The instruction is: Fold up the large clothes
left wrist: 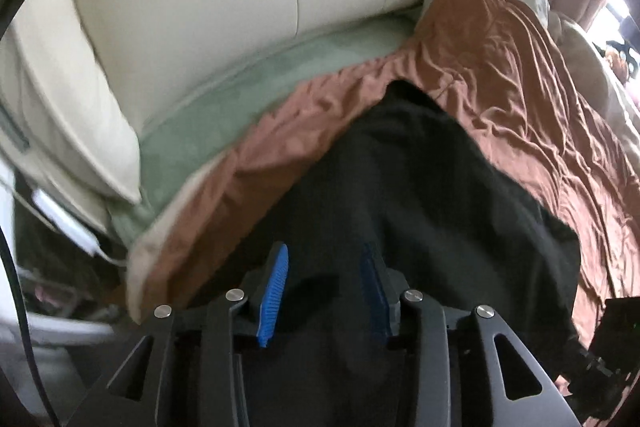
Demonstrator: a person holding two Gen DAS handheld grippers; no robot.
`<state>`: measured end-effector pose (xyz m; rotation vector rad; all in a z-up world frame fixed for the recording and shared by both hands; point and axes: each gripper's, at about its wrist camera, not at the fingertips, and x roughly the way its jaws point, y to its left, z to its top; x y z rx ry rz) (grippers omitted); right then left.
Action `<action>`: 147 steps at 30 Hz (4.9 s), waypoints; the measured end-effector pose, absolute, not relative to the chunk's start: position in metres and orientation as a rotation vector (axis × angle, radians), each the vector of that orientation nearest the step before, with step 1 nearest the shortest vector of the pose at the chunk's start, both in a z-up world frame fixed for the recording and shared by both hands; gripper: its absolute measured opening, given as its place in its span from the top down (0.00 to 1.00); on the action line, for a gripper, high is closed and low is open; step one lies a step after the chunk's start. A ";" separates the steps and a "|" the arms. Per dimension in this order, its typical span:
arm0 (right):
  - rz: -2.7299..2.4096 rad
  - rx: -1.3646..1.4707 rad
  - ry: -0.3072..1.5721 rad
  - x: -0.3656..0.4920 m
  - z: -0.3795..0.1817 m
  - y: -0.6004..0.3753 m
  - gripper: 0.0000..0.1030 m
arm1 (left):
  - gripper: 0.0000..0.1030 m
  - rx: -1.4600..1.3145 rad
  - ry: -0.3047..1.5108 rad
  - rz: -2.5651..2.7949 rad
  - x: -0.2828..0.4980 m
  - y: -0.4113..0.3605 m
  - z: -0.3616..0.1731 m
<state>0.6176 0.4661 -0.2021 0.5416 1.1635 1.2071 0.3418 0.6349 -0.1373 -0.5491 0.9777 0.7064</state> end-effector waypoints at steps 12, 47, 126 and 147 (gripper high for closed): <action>1.213 0.408 1.109 0.595 -0.185 0.494 0.22 | 0.56 -0.595 0.847 0.704 0.298 0.551 -0.136; 0.989 0.114 0.945 0.493 -0.097 0.343 0.41 | 0.55 -0.583 0.669 0.638 0.219 0.390 -0.119; 0.516 0.030 0.408 0.126 -0.032 -0.090 0.00 | 0.00 -0.196 0.411 0.143 0.088 0.093 -0.054; 0.514 0.031 0.395 0.126 -0.036 -0.099 0.00 | 0.00 -0.179 0.390 0.136 0.081 0.085 -0.047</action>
